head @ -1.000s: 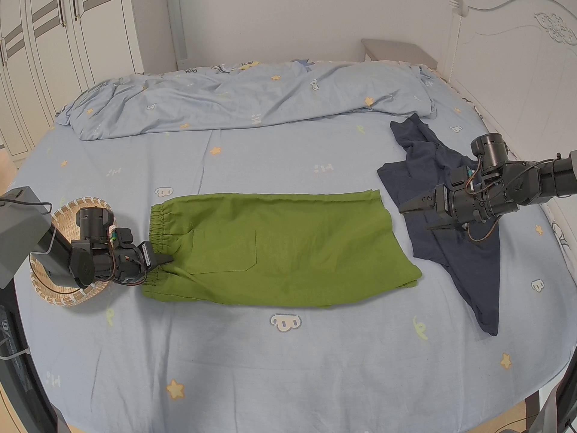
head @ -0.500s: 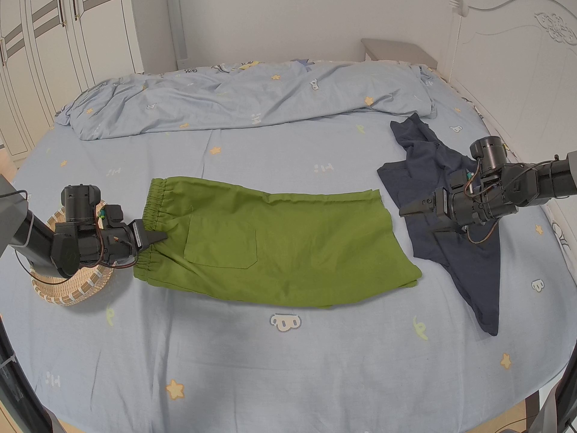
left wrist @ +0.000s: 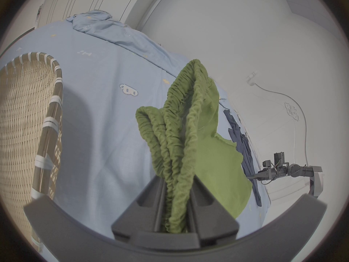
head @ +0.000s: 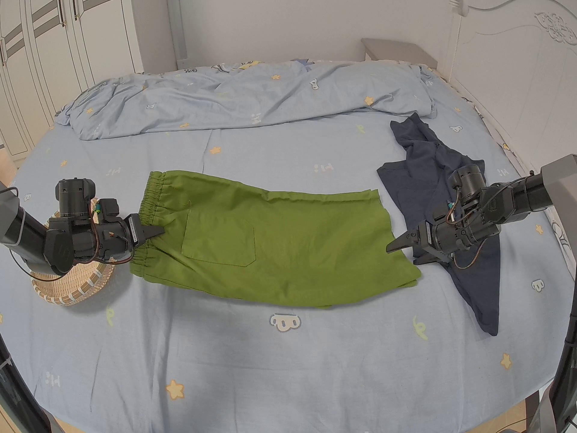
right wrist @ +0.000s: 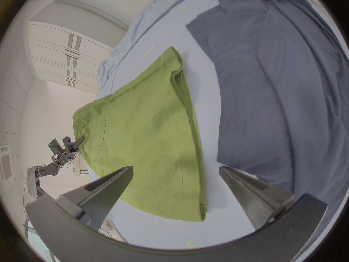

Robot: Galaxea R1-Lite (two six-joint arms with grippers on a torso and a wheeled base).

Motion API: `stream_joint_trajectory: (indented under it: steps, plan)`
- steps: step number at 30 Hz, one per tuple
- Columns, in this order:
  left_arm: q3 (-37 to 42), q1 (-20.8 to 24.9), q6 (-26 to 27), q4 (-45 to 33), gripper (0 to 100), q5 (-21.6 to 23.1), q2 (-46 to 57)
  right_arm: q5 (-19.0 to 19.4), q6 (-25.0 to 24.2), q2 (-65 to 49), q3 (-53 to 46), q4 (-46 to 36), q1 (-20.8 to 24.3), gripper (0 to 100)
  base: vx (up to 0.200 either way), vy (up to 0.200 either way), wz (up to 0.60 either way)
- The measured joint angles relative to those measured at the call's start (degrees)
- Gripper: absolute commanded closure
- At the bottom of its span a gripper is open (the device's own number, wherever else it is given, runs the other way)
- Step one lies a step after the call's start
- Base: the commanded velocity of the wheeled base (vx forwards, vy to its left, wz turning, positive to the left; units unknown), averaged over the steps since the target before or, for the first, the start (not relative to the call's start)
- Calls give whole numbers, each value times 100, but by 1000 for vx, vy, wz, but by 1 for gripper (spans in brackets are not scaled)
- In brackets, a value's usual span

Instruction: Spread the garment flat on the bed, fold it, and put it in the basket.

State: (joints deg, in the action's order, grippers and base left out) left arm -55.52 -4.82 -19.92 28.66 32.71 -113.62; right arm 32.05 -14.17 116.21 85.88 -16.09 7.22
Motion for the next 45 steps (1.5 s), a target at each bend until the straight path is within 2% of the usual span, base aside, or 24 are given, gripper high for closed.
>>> stream_joint_trajectory:
  steps: [6,13,14,36,41,45]
  plan:
    - [-18,-2,-2,2,100,0,-30,22,56,148,-11,-150,83,0,0,0,0]
    - [-27,0,-2,5,100,-2,-50,249,68,201,-22,-249,155,0,0,0,0]
    - [-29,0,0,5,100,-2,-52,252,68,204,-20,-255,168,100,0,0,0]
    - [-29,-17,16,-44,100,2,-52,268,161,176,-33,-306,16,100,0,0,0]
    - [-13,-52,235,-778,100,2,22,266,313,-102,-151,-503,-6,100,0,0,0]
    - [21,-130,741,-1498,100,24,199,249,405,-447,-269,-928,-33,100,0,0,0]
